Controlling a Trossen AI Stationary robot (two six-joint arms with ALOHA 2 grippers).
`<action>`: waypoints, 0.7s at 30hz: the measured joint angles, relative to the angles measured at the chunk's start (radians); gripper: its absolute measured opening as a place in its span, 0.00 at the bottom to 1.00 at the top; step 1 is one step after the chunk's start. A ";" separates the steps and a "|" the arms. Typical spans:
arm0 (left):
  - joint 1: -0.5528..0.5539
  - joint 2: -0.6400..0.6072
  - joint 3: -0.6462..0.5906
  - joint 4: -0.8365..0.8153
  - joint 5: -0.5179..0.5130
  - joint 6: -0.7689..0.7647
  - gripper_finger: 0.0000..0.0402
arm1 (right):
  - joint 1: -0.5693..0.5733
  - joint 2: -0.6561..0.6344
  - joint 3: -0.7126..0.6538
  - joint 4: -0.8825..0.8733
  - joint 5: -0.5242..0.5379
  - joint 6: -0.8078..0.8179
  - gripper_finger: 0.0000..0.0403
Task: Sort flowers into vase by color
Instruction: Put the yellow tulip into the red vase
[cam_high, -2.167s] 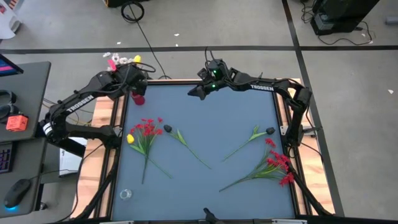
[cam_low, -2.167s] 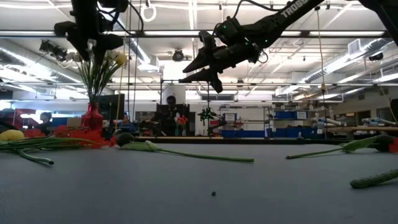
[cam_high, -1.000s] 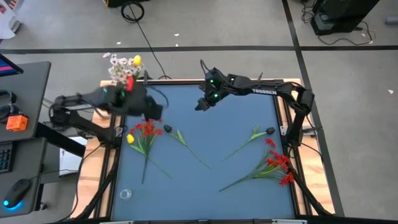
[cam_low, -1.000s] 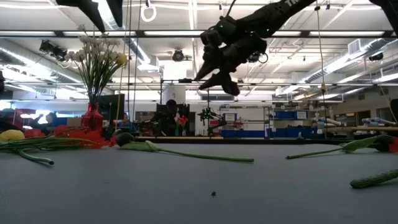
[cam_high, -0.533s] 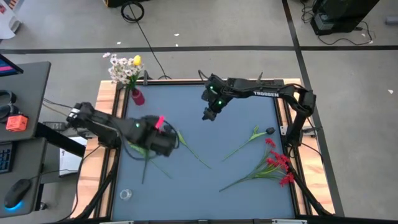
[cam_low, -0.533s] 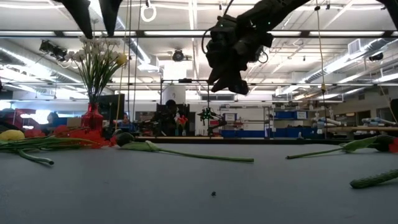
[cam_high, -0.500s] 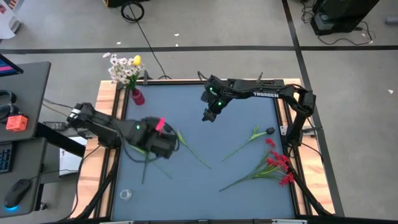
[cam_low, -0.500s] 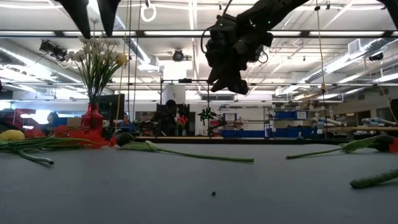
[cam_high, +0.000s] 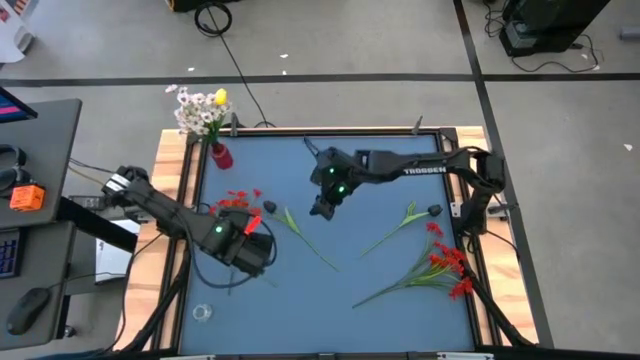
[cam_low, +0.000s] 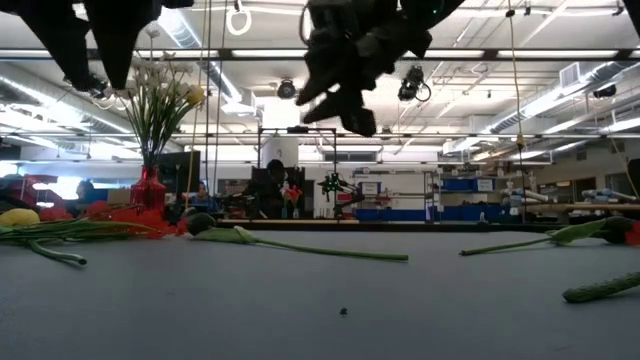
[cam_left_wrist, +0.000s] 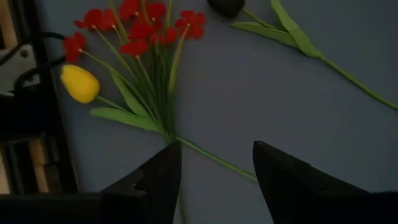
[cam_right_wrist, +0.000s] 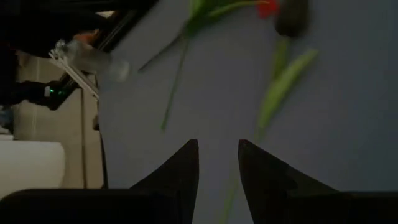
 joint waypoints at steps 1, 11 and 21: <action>-0.006 -0.012 -0.001 -0.003 -0.002 0.009 0.51 | 0.024 0.011 0.000 0.033 0.019 0.005 0.30; -0.121 -0.107 -0.001 -0.035 -0.061 0.113 0.51 | 0.229 0.096 0.000 0.351 0.316 0.017 0.30; -0.121 -0.127 -0.001 -0.011 -0.083 0.328 0.51 | 0.415 0.183 0.000 0.472 0.605 0.031 0.31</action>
